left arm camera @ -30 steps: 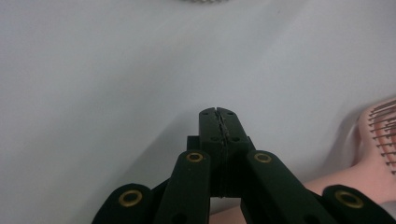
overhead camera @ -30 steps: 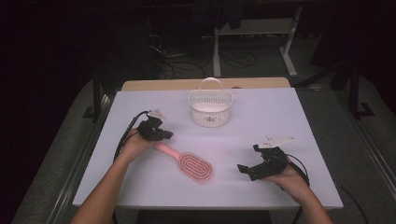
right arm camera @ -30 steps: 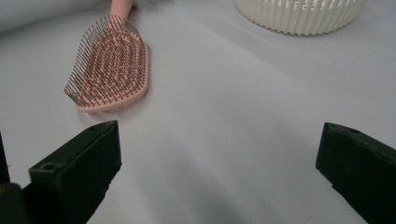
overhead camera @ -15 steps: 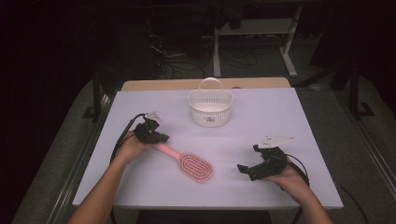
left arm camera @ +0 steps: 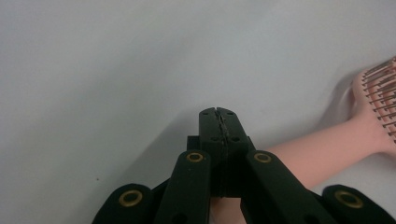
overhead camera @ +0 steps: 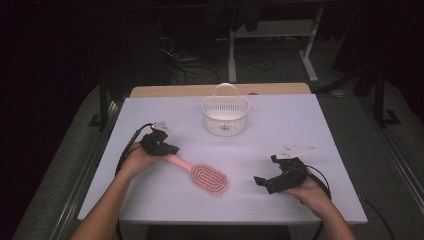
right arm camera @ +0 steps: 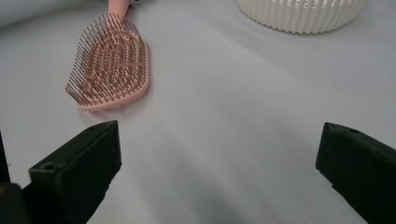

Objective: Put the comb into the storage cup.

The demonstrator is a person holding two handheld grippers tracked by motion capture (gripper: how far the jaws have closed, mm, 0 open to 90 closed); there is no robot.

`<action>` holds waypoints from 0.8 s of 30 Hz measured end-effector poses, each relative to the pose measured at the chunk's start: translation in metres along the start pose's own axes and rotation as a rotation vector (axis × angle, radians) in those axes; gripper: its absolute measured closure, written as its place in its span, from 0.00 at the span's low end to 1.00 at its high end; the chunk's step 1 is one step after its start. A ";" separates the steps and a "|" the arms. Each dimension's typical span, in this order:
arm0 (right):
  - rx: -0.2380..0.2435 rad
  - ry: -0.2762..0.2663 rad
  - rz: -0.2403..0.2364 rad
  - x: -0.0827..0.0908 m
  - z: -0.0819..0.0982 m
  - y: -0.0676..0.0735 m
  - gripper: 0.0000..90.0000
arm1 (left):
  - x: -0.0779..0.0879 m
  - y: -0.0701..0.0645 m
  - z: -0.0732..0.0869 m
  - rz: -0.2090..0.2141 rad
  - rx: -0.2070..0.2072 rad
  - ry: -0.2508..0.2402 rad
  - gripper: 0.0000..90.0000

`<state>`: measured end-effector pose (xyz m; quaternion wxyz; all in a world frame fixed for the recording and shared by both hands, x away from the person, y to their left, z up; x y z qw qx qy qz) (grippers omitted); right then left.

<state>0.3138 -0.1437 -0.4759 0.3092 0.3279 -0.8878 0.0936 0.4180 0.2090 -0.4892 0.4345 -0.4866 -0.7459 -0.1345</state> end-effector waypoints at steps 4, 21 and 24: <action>0.000 0.001 0.000 0.000 0.000 0.000 0.00 | 0.002 -0.002 0.004 0.001 -0.002 0.007 1.00; 0.001 0.001 0.000 0.000 0.000 0.000 0.00 | 0.013 -0.010 0.022 0.007 -0.001 0.005 1.00; 0.001 0.000 0.000 0.000 0.000 0.000 0.00 | 0.014 -0.012 0.025 0.009 0.000 0.007 1.00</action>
Point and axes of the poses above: each handheld gripper's, and its own axes: x roughly backward along the jaws, z roughly out of its underside, y roughly to its left, the point moved 6 cm from there along -x, roughly forward along the jaws, and after that the axes turned 10 degrees about z, right-handed, at the moved point
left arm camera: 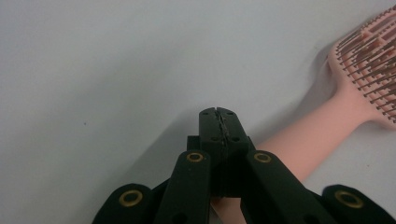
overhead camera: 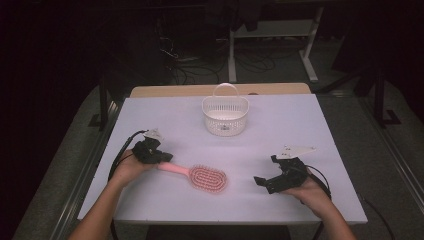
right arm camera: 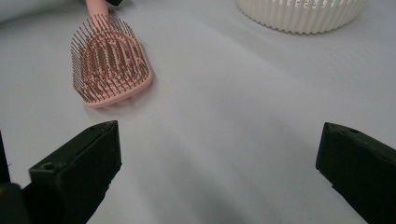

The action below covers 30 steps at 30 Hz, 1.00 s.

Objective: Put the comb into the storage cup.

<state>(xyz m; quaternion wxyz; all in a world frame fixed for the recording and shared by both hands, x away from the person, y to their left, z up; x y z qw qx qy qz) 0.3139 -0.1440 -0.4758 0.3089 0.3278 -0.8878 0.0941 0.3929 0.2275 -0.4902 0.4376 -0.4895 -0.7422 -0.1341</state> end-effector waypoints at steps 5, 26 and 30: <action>0.000 0.000 0.001 0.000 0.000 0.000 0.00 | 0.003 -0.002 0.006 0.006 0.002 -0.001 1.00; 0.001 0.005 0.004 0.000 0.000 0.000 0.00 | 0.014 -0.023 0.034 0.045 0.013 -0.019 1.00; 0.002 0.004 0.004 0.000 0.000 0.001 0.00 | 0.016 -0.029 0.040 0.052 0.014 -0.019 1.00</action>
Point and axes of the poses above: each handheld gripper's, and its own axes: x roughly backward along the jaws, z roughly out of its underside, y roughly to its left, the point moved 6 cm from there along -x, roughly forward along the jaws, and after that the axes turned 10 degrees about z, right-handed, at the moved point
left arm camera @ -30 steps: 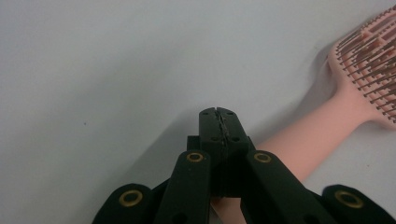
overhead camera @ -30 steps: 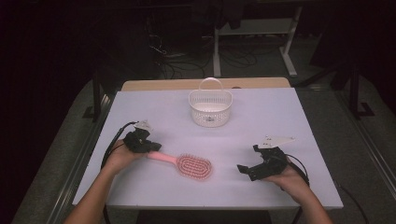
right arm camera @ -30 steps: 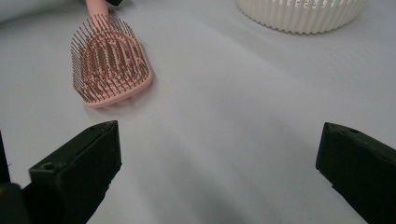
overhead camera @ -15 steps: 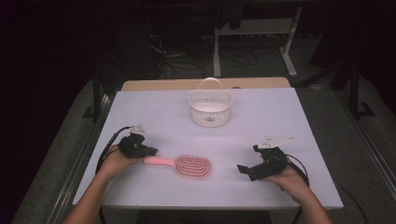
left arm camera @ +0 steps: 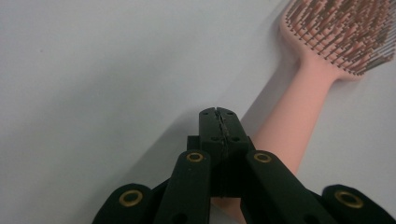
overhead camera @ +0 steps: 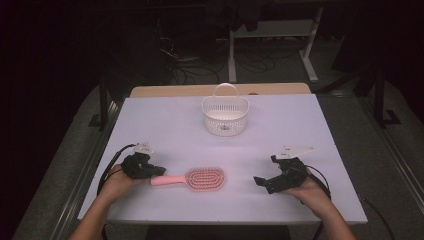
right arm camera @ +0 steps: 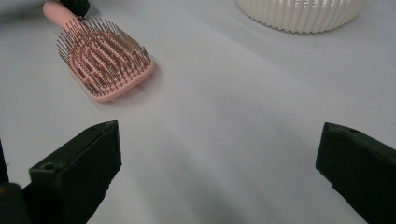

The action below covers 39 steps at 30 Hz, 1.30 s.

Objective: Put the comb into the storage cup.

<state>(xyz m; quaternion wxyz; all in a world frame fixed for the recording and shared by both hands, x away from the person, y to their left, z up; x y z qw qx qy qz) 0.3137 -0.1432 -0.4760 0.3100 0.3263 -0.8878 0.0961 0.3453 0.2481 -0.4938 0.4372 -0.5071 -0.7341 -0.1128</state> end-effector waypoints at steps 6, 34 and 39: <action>0.001 0.003 -0.002 -0.001 0.000 0.000 0.00 | 0.002 -0.007 0.006 0.012 0.002 -0.009 1.00; 0.004 0.002 -0.004 -0.001 0.000 0.000 0.00 | 0.024 -0.026 0.012 0.048 0.021 -0.154 0.94; 0.008 0.005 -0.004 -0.002 0.000 0.001 0.00 | 0.031 -0.028 0.000 0.052 0.002 -0.223 0.85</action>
Point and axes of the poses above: each handheld gripper's, and its own axes: x roughly backward along the jaws, z roughly out of its underside, y roughly to its left, the point moved 6 cm from there along -x, roughly forward along the jaws, and after that the axes turned 10 degrees about z, right-handed, at the moved point
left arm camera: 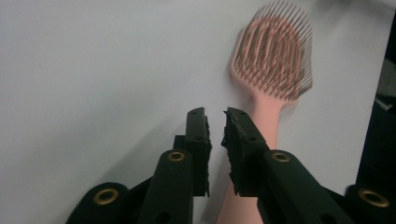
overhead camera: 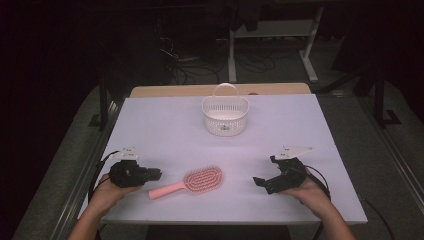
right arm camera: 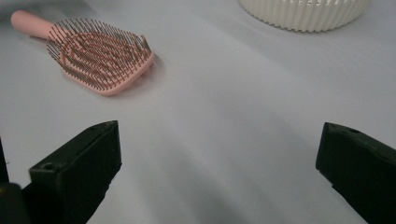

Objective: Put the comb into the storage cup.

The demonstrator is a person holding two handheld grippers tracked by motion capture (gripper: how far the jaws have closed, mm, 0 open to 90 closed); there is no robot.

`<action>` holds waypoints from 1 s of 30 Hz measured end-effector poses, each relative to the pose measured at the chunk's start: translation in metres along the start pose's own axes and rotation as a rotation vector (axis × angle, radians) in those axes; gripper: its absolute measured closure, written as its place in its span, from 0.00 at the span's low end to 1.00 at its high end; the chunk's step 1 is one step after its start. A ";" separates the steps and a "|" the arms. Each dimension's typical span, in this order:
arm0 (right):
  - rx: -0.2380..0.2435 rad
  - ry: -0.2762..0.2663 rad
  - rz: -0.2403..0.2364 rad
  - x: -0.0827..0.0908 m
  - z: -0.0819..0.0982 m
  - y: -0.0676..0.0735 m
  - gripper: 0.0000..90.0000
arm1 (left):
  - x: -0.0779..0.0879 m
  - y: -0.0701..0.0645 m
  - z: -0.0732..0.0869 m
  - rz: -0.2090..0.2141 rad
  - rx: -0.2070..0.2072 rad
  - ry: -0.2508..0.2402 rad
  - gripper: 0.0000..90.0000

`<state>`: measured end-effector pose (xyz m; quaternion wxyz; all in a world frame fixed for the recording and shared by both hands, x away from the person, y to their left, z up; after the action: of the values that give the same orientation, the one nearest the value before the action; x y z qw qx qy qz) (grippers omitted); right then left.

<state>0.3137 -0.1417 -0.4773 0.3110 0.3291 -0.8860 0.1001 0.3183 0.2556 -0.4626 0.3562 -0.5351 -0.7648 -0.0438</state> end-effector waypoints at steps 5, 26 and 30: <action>-0.001 -0.001 0.000 0.000 0.000 0.000 0.00 | -0.001 -0.004 -0.012 0.006 -0.041 -0.037 0.72; -0.001 -0.001 0.002 0.001 0.001 0.000 0.00 | -0.022 -0.011 -0.033 0.019 -0.136 -0.131 0.00; 0.000 -0.002 0.001 0.001 0.002 0.000 0.00 | -0.020 -0.009 -0.033 0.012 -0.140 -0.136 0.00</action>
<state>0.3126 -0.1429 -0.4781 0.3101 0.3286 -0.8865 0.1000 0.3305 0.2216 -0.4472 0.2654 -0.5648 -0.7792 -0.0586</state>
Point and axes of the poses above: each handheld gripper's, and its own axes: x roughly backward along the jaws, z roughly out of its underside, y roughly to its left, the point moved 6 cm from there along -x, roughly forward along the jaws, and after that the axes turned 10 degrees about z, right-handed, at the moved point
